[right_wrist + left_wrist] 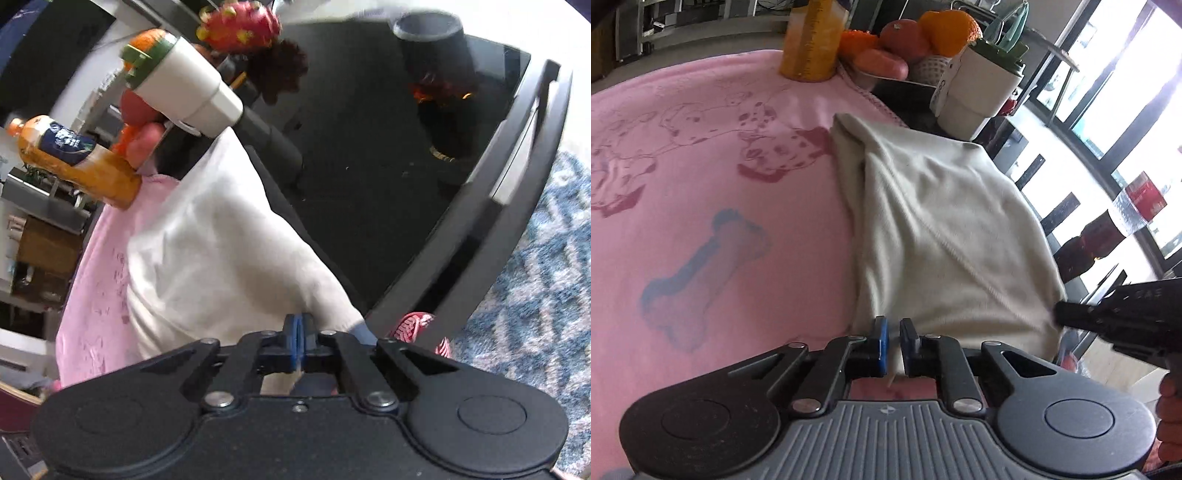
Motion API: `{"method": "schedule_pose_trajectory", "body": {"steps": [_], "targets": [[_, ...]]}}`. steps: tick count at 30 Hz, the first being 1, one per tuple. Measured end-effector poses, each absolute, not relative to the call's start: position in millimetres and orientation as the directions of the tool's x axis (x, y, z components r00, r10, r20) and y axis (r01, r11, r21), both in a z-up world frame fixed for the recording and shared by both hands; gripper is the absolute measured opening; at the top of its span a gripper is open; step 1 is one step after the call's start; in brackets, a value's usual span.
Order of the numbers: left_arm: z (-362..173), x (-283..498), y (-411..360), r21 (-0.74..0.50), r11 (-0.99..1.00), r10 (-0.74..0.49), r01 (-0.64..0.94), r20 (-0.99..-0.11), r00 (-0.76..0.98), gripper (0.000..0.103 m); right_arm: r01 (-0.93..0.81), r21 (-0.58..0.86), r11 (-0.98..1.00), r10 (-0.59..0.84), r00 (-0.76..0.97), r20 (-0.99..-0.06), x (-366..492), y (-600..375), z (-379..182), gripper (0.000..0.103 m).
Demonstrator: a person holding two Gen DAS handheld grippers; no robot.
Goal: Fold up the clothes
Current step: 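Lower the folded sweatshirt onto the towel and open both grippers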
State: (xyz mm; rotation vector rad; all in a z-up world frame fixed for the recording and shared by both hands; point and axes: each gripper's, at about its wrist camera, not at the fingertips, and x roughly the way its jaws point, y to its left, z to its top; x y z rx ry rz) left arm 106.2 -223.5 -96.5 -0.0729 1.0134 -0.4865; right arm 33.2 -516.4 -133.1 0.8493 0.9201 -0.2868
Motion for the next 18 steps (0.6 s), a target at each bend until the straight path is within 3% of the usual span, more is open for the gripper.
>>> {"method": "schedule_pose_trajectory", "body": {"steps": [3, 5, 11, 13, 15, 17, 18], "targets": [[-85.8, 102.0, -223.2, -0.252, 0.896, -0.415, 0.366, -0.767, 0.489, 0.013, 0.516, 0.531, 0.672, 0.079, 0.663, -0.744, 26.1, -509.7, -121.5, 0.01], [-78.5, 103.4, -229.3, -0.252, 0.895, -0.42, 0.367, -0.75, 0.511, 0.017, 0.496, 0.526, 0.691, 0.078, 0.672, -0.737, 28.1, -506.1, -119.4, 0.01], [-85.1, 110.0, -260.2, -0.107, 0.917, -0.271, 0.383, -0.873, 0.406, 0.023, 0.513, 0.444, 0.734, 0.125, 0.54, -0.832, 56.1, -487.8, -123.2, 0.015], [-68.1, 102.8, -255.3, -0.103, 0.917, -0.263, 0.386, -0.882, 0.39, 0.036, 0.479, 0.46, 0.747, 0.138, 0.566, -0.813, 54.5, -480.5, -97.1, 0.02], [-45.7, 92.6, -247.6, -0.081, 0.922, -0.252, 0.378, -0.868, 0.428, 0.049, 0.455, 0.43, 0.78, 0.094, 0.594, -0.799, 50.1, -471.0, -61.8, 0.038], [-21.5, 80.9, -239.4, -0.052, 0.928, -0.238, 0.37, -0.846, 0.477, 0.066, 0.432, 0.387, 0.814, 0.049, 0.614, -0.788, 43.5, -462.8, -27.7, 0.046], [-9.6, 74.8, -235.2, -0.041, 0.929, -0.234, 0.367, -0.834, 0.499, 0.069, 0.411, 0.376, 0.831, 0.044, 0.624, -0.78, 38.6, -459.4, -11.6, 0.054]]}}
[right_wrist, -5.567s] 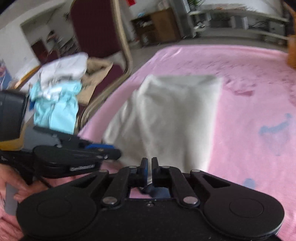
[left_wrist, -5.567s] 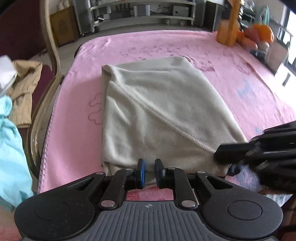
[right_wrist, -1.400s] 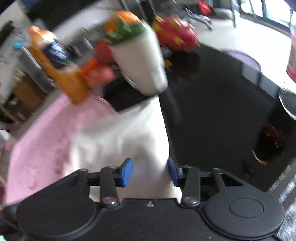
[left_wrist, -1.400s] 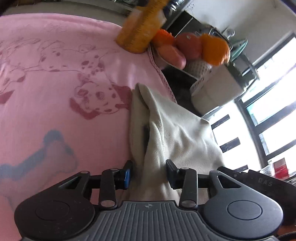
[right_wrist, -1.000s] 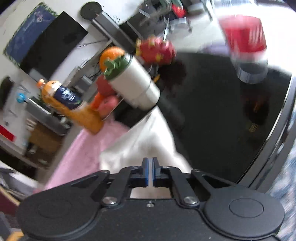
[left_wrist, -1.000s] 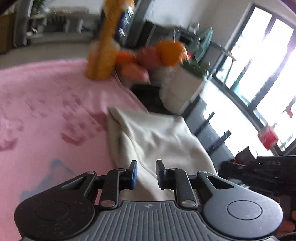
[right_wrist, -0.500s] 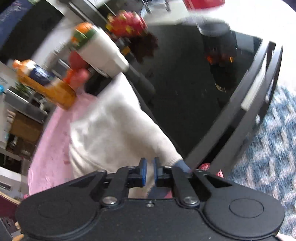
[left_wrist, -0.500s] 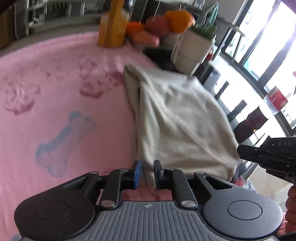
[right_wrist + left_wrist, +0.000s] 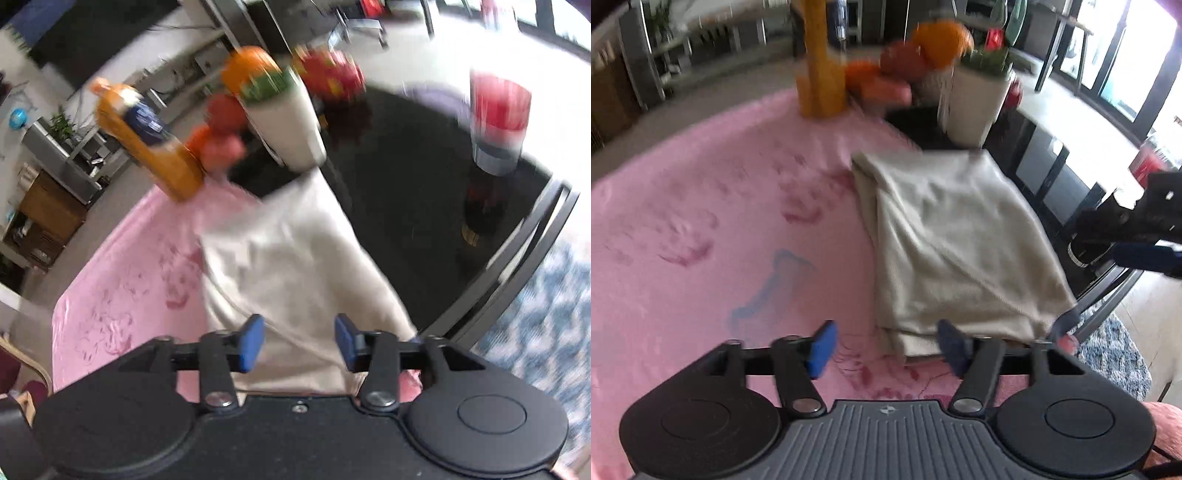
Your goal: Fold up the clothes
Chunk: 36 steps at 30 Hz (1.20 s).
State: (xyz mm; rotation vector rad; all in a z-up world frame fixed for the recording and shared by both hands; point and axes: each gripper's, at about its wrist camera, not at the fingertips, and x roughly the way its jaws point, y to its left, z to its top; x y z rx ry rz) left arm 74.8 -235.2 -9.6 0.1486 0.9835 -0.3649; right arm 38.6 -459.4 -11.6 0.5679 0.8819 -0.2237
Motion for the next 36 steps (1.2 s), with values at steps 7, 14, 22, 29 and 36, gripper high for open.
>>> {"method": "schedule_pose_trajectory", "body": {"steps": [7, 14, 22, 29, 36], "targets": [[55.7, 32.0, -209.3, -0.133, 0.904, -0.338, 0.407, -0.805, 0.488, 0.095, 0.332, 0.254, 0.908, -0.028, 0.654, -0.756, -18.7, -436.6, 70.0, 0.078], [92.4, -13.4, -192.4, -0.116, 0.891, -0.364, 0.44, -0.762, 0.536, 0.102, 0.293, 0.16, 0.942, -0.087, 0.679, -0.729, -75.4, -402.7, 108.8, 0.088], [102.8, -47.8, -187.4, -0.137, 0.865, -0.41, 0.483, -0.748, 0.522, 0.102, 0.273, 0.104, 0.956, -0.113, 0.672, -0.732, -112.7, -382.9, 116.3, 0.089], [100.9, -56.8, -191.0, -0.119, 0.861, -0.405, 0.495, -0.749, 0.525, 0.102, 0.278, 0.079, 0.957, -0.133, 0.665, -0.735, -122.5, -378.5, 114.7, 0.089], [96.8, -57.7, -197.9, -0.103, 0.864, -0.393, 0.493, -0.75, 0.532, 0.102, 0.281, 0.08, 0.956, -0.13, 0.655, -0.744, -122.5, -379.7, 108.2, 0.089]]}}
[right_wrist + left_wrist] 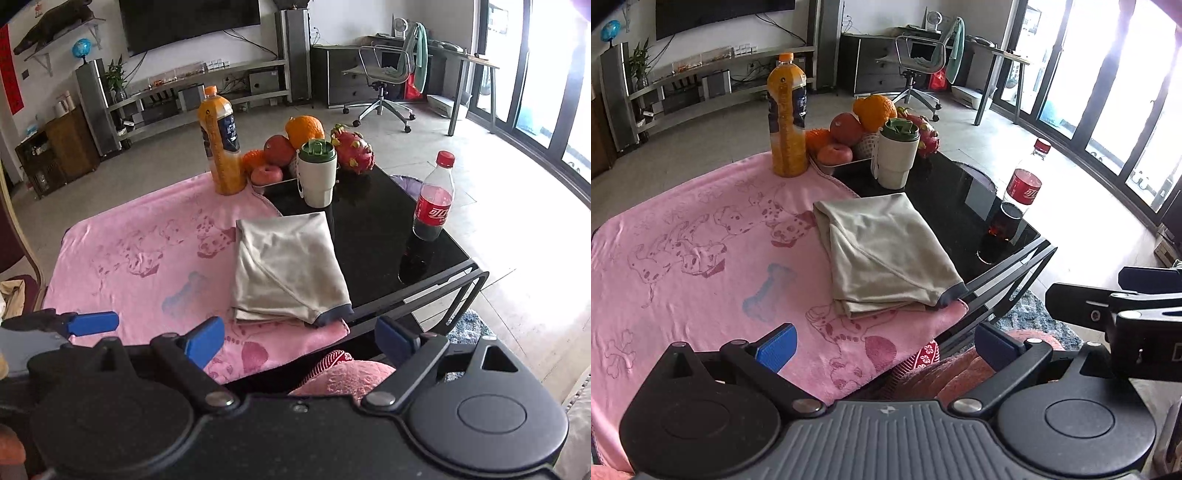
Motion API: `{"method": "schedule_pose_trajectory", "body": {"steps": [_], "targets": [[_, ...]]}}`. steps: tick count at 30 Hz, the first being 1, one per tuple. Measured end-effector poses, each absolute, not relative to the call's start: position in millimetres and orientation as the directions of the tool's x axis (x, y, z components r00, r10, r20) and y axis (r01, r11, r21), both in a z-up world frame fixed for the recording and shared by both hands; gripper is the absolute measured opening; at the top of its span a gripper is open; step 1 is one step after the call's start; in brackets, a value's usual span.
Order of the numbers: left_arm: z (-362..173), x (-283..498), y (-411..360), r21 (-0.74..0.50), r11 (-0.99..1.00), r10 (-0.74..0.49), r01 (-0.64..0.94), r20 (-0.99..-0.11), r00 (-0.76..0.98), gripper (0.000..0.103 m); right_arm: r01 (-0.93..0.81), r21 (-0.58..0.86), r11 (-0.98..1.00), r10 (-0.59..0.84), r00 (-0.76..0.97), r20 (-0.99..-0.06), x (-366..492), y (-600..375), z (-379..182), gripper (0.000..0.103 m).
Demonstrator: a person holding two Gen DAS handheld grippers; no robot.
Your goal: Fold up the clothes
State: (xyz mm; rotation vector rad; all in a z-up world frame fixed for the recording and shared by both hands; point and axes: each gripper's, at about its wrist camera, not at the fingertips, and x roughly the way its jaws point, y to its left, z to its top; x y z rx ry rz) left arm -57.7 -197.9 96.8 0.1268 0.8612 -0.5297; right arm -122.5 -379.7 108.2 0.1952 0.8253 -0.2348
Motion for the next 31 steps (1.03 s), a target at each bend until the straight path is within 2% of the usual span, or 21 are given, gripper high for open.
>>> {"method": "schedule_pose_trajectory", "body": {"steps": [25, 31], "targets": [[76.3, -48.3, -207.4, -0.114, 0.867, -0.379, 0.484, -0.783, 0.494, 0.102, 0.291, 0.053, 0.955, -0.149, 0.628, -0.764, -112.0, -385.8, 90.1, 0.089], [75.3, -50.5, -208.1, -0.115, 0.861, -0.397, 0.495, -0.76, 0.514, 0.103, 0.287, 0.063, 0.956, -0.138, 0.627, -0.767, -111.9, -386.0, 88.5, 0.089]]}}
